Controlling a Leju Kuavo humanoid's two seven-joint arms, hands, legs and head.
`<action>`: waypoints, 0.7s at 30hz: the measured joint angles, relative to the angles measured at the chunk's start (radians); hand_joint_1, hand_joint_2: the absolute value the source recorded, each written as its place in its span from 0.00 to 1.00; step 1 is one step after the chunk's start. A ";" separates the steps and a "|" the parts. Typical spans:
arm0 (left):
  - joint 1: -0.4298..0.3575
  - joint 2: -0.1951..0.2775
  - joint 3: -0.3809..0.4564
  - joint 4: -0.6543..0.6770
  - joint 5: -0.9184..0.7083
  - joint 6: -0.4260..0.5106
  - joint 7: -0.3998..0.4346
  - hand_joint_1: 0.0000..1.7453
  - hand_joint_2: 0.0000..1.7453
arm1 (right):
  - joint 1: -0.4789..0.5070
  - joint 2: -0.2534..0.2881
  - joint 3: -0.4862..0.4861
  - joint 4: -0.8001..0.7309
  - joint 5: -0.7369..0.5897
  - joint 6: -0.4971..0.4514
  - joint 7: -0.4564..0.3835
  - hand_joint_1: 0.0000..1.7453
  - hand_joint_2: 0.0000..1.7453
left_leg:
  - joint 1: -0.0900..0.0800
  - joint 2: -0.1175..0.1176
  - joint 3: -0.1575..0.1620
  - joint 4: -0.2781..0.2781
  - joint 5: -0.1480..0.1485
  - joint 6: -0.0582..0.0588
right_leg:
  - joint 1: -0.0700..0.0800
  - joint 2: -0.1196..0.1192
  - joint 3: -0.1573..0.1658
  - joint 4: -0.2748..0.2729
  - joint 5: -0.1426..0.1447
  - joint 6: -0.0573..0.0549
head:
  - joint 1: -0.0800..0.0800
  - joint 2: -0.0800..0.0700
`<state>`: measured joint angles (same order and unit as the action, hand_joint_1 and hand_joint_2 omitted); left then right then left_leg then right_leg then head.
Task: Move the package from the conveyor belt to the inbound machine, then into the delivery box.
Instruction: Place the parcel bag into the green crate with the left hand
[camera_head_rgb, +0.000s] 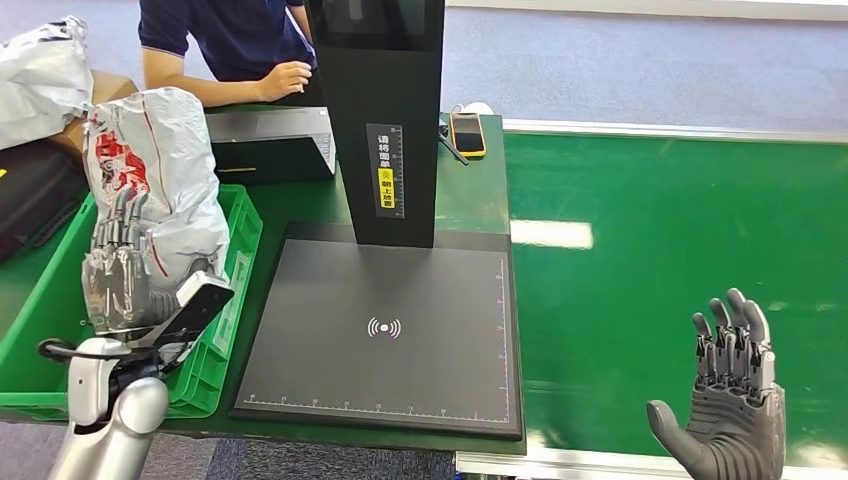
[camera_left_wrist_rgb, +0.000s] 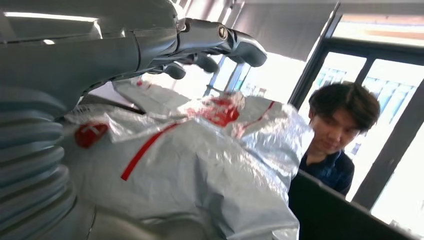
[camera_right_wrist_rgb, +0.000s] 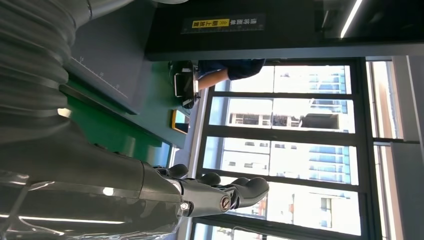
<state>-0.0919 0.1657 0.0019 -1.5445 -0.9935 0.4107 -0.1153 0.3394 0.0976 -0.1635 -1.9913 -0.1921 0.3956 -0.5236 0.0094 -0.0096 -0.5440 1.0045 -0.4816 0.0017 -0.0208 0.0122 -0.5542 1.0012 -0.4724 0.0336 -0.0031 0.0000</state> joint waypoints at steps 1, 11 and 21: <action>0.014 -0.002 0.000 -0.022 -0.012 0.020 0.001 0.00 1.00 | 0.001 0.001 -0.001 -0.002 0.001 0.000 0.000 0.00 1.00 | 0.000 0.000 0.000 0.000 0.000 0.000 | 0.000 0.000 0.000 0.000 0.000 0.000 | 0.000 0.000; 0.114 -0.037 -0.006 -0.216 -0.110 0.198 0.013 0.00 1.00 | 0.018 0.021 -0.004 -0.028 0.011 -0.001 0.006 0.00 1.00 | 0.000 0.000 -0.001 0.000 0.000 0.000 | 0.000 0.000 -0.001 0.000 0.000 0.000 | 0.000 0.000; 0.227 -0.216 0.079 -0.485 0.159 0.275 -0.554 0.00 1.00 | 0.036 0.037 -0.007 -0.034 0.006 -0.002 0.006 0.00 1.00 | 0.000 0.001 -0.002 0.000 -0.001 0.000 | -0.001 0.001 -0.002 0.000 0.000 0.000 | 0.000 0.000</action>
<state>0.1354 -0.0500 0.0812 -2.0294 -0.8342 0.6858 -0.6693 0.3753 0.1349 -0.1705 -2.0256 -0.1862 0.3934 -0.5178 0.0091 -0.0085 -0.5457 1.0046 -0.4831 0.0017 -0.0213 0.0133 -0.5558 1.0008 -0.4727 0.0337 -0.0031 0.0000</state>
